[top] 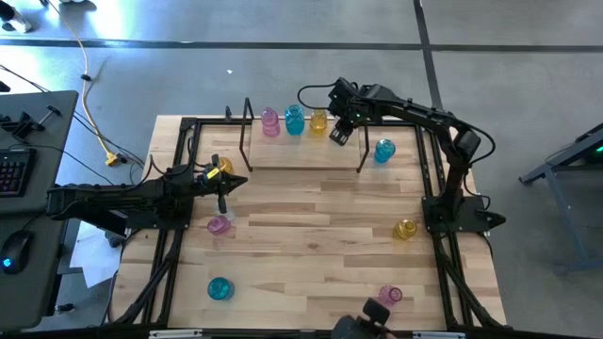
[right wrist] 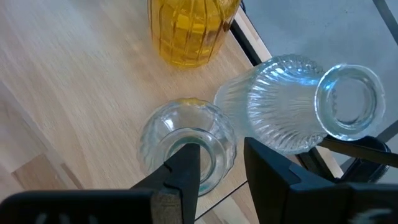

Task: Sort vases onto shelf
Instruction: Put the right transparent vase on the shelf aligned with the transparent vase

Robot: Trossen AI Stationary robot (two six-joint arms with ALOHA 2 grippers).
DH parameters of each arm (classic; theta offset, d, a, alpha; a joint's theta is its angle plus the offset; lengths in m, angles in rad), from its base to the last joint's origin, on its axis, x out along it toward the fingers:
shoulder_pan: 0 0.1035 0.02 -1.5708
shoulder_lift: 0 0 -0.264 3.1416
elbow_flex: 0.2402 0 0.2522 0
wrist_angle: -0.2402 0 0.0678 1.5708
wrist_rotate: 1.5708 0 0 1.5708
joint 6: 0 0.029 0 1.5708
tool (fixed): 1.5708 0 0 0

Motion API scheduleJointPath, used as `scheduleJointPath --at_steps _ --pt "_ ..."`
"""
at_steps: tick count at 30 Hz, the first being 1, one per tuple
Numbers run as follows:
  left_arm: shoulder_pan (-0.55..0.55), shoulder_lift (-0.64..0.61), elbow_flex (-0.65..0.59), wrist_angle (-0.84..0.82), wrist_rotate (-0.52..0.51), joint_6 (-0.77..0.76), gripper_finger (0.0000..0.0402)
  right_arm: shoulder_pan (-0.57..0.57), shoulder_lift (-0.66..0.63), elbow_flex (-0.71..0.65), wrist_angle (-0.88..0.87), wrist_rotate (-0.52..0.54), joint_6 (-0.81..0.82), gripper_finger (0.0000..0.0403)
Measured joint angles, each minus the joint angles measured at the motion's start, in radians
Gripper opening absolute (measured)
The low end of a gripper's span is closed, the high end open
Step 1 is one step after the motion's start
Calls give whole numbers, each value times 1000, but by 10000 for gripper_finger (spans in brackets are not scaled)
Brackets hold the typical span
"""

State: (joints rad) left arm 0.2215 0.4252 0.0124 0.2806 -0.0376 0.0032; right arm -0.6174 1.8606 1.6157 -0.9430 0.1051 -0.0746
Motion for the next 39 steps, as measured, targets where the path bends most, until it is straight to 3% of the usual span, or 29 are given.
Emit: scheduleJointPath --at_steps 13,25,39 --pt "0 0 0 0 0 0 1 17 -1 1 -2 0 15 141" --pt "0 0 0 0 0 0 1 18 -2 1 -17 0 50 148" --pt "0 0 0 0 0 0 1 18 -2 2 -17 0 70 200"
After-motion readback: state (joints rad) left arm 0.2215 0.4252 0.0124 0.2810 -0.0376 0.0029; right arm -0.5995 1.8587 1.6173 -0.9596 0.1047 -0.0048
